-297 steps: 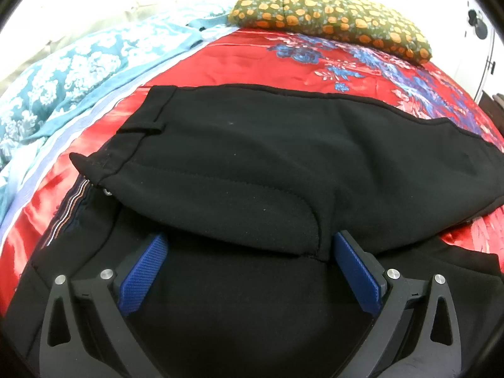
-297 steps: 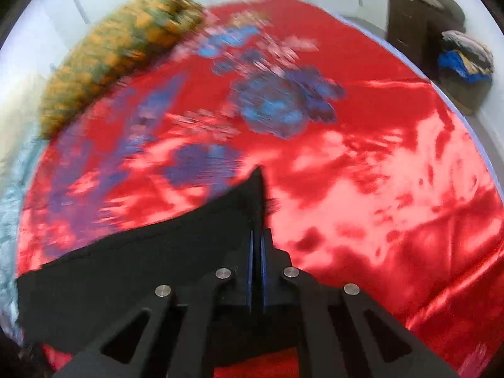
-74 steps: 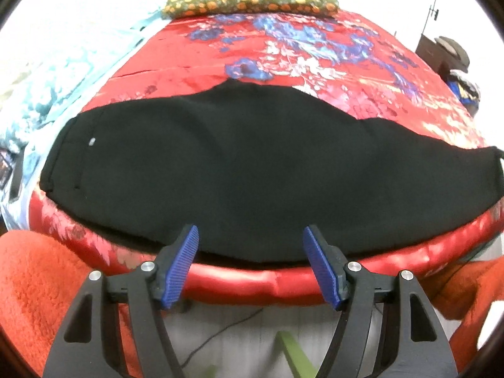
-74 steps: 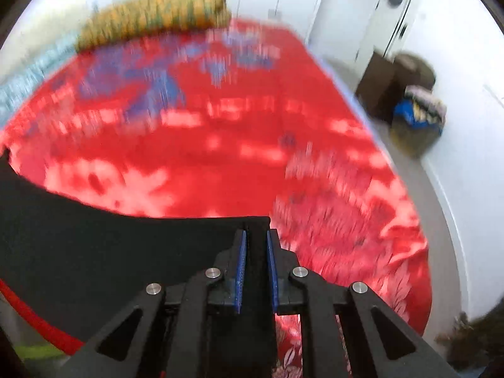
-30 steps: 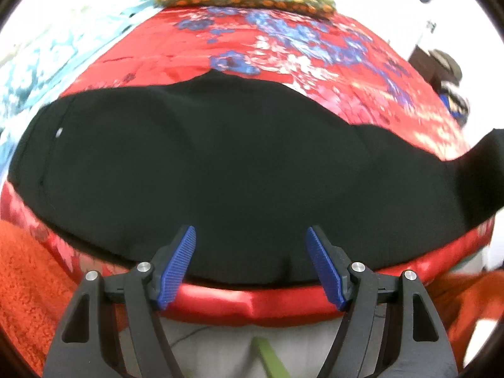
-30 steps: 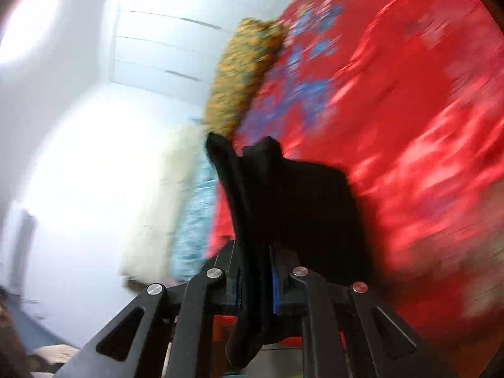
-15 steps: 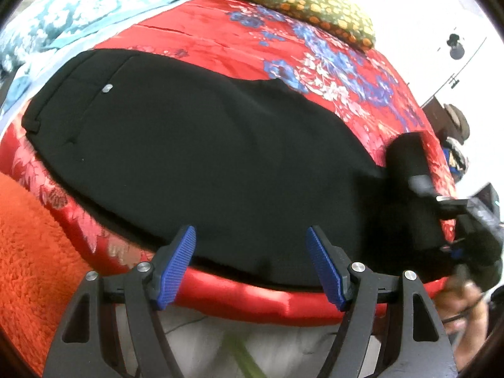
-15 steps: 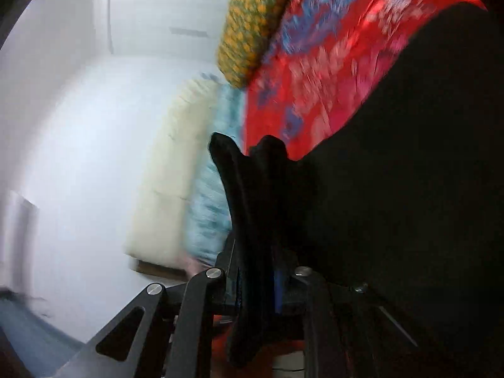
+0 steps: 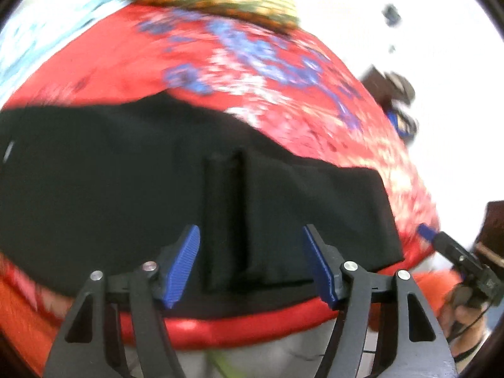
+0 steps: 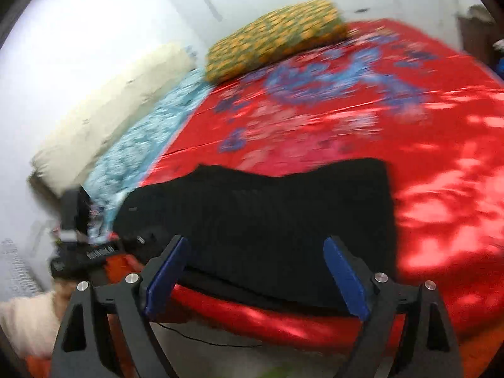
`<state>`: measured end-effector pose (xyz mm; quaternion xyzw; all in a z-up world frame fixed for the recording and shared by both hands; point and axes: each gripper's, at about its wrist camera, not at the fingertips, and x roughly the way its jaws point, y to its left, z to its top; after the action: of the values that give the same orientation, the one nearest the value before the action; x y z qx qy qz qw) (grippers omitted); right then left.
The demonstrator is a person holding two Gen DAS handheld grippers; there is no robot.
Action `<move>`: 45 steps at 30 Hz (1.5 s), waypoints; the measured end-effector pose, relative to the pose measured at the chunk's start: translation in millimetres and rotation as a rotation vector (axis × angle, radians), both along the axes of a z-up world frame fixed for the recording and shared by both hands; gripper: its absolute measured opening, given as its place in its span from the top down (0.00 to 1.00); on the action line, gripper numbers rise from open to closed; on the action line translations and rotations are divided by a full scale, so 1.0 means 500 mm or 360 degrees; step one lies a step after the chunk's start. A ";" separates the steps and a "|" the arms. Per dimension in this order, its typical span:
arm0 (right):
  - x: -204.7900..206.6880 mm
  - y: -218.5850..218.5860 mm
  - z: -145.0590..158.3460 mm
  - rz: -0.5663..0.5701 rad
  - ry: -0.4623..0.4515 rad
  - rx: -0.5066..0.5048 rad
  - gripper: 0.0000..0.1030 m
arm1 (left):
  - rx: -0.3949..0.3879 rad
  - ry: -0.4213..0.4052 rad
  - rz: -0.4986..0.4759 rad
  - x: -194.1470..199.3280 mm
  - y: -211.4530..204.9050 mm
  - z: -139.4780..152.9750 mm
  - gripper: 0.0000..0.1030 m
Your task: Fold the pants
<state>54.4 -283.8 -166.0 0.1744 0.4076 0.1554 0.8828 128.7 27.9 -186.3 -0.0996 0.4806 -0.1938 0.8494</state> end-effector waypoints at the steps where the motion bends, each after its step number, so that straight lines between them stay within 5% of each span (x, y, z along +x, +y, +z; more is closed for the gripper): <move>1: -0.011 -0.016 0.000 -0.0056 -0.0005 -0.0070 0.15 | 0.0066 -0.0010 -0.0032 0.008 -0.023 -0.005 0.35; 3: -0.010 -0.018 0.010 -0.0111 -0.0007 -0.0175 0.15 | 0.0215 -0.0009 -0.0028 0.025 -0.056 -0.027 0.83; 4: -0.010 -0.022 0.018 -0.0142 -0.0035 -0.0253 0.15 | 0.0268 0.0023 -0.0006 0.031 -0.059 -0.041 0.91; 10: 0.014 0.015 0.020 -0.0103 -0.0131 -0.0540 0.15 | 0.0319 0.0015 0.0073 0.001 -0.010 -0.049 0.91; 13: 0.034 0.047 -0.017 -0.0036 -0.0104 -0.0599 0.08 | 0.0305 0.0012 0.0067 -0.009 0.001 -0.053 0.76; 14: 0.057 0.064 -0.047 -0.0004 -0.0031 -0.0619 0.08 | 0.0336 0.0001 0.0088 -0.015 0.001 -0.051 0.51; 16: 0.089 0.087 -0.116 0.0070 0.0180 -0.0651 0.08 | 0.0391 -0.0036 0.0151 -0.019 0.003 -0.042 0.26; 21: 0.091 0.100 -0.155 0.0042 0.0186 -0.0742 0.01 | 0.0342 -0.0303 0.0198 -0.052 0.004 0.022 0.18; 24: 0.088 0.097 -0.153 0.0025 0.0180 -0.0739 0.00 | 0.0371 -0.0431 0.0095 -0.055 -0.040 0.029 0.12; 29: 0.083 0.108 -0.149 -0.0011 0.0172 -0.0804 0.00 | 0.0582 -0.0185 -0.0089 -0.008 -0.098 -0.066 0.17; 33: 0.084 0.117 -0.150 -0.0023 0.0181 -0.0853 0.00 | 0.0510 -0.0047 -0.0041 0.015 -0.063 -0.110 0.01; 45: 0.086 0.122 -0.151 -0.0019 0.0199 -0.0879 0.00 | 0.0507 -0.0097 -0.0057 0.007 -0.060 -0.118 0.01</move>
<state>97.4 -222.9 -241.6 -0.0611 0.4872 0.0223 0.8709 132.2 -2.1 -245.1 0.0509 0.4810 -0.1333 0.8651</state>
